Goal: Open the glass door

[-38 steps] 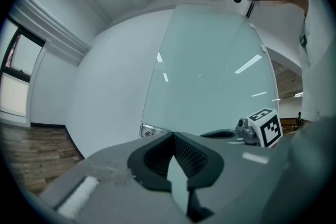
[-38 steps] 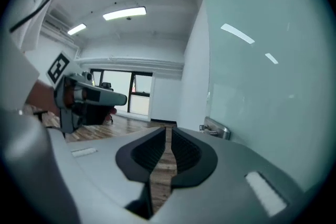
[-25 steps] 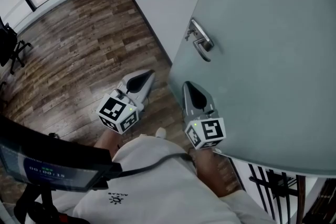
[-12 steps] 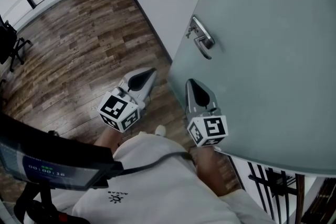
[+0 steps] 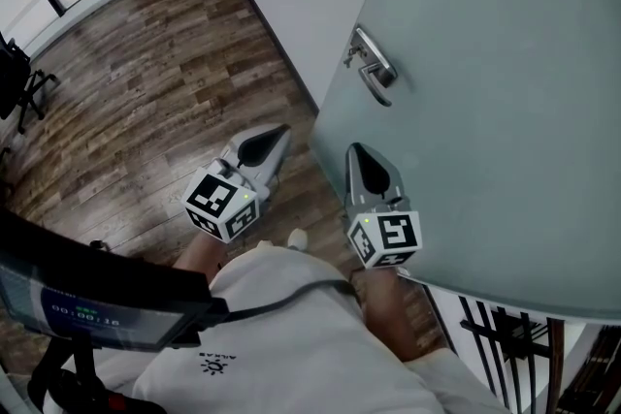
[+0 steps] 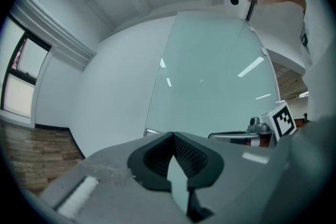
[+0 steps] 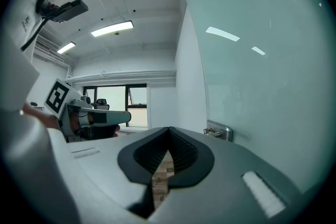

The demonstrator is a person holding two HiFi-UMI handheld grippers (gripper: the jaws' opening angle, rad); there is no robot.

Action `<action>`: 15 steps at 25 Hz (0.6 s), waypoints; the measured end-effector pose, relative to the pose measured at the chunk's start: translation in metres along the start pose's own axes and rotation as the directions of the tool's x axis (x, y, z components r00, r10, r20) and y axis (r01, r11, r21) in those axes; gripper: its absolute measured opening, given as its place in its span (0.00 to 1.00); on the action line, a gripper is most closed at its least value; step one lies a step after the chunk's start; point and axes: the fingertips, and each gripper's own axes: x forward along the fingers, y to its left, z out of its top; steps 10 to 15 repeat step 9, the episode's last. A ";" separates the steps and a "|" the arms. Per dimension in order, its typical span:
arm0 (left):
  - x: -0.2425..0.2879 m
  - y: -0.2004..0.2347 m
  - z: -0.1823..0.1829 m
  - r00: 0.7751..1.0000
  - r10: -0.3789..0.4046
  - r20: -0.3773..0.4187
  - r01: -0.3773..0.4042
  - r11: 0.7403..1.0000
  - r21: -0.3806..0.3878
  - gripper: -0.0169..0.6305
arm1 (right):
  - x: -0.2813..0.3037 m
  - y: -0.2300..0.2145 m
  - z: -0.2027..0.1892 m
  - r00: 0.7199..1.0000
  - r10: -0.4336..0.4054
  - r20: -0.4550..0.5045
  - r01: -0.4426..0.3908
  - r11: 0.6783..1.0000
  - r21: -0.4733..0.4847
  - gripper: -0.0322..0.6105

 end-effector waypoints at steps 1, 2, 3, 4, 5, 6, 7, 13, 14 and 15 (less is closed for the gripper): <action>-0.001 0.000 -0.001 1.000 0.001 -0.001 -0.001 1.000 0.000 0.03 | 0.000 0.000 -0.002 1.000 -0.002 -0.003 0.002 1.000 -0.001 0.06; -0.002 0.001 -0.002 1.000 0.002 -0.001 -0.002 1.000 -0.001 0.03 | -0.001 0.001 -0.004 1.000 -0.004 -0.007 0.004 1.000 -0.001 0.06; -0.003 0.001 -0.003 1.000 0.002 -0.002 -0.002 1.000 -0.002 0.03 | -0.002 0.002 -0.005 1.000 -0.005 -0.010 0.005 1.000 -0.002 0.06; -0.005 0.001 -0.003 1.000 0.002 -0.003 -0.002 1.000 -0.003 0.03 | -0.002 0.003 -0.006 1.000 -0.007 -0.013 0.007 1.000 -0.004 0.06; -0.006 0.001 -0.003 1.000 0.001 -0.003 -0.001 1.000 -0.004 0.03 | -0.003 0.004 -0.006 1.000 -0.008 -0.015 0.008 1.000 -0.006 0.06; -0.008 0.002 -0.003 1.000 0.000 -0.002 0.000 1.000 -0.004 0.03 | -0.004 0.005 -0.006 1.000 -0.010 -0.017 0.010 1.000 -0.008 0.06; -0.009 0.002 -0.002 1.000 -0.002 -0.002 0.002 1.000 -0.004 0.03 | -0.004 0.006 -0.005 1.000 -0.012 -0.019 0.012 1.000 -0.011 0.06; -0.011 0.002 -0.002 1.000 -0.005 -0.002 0.005 1.000 -0.003 0.03 | -0.005 0.006 -0.006 1.000 -0.016 -0.024 0.016 1.000 -0.016 0.06; -0.011 0.002 -0.002 1.000 -0.005 -0.002 0.005 1.000 -0.003 0.03 | -0.005 0.006 -0.006 1.000 -0.016 -0.024 0.016 1.000 -0.016 0.06; -0.011 0.002 -0.002 1.000 -0.005 -0.002 0.005 1.000 -0.003 0.03 | -0.005 0.006 -0.006 1.000 -0.016 -0.024 0.016 1.000 -0.016 0.06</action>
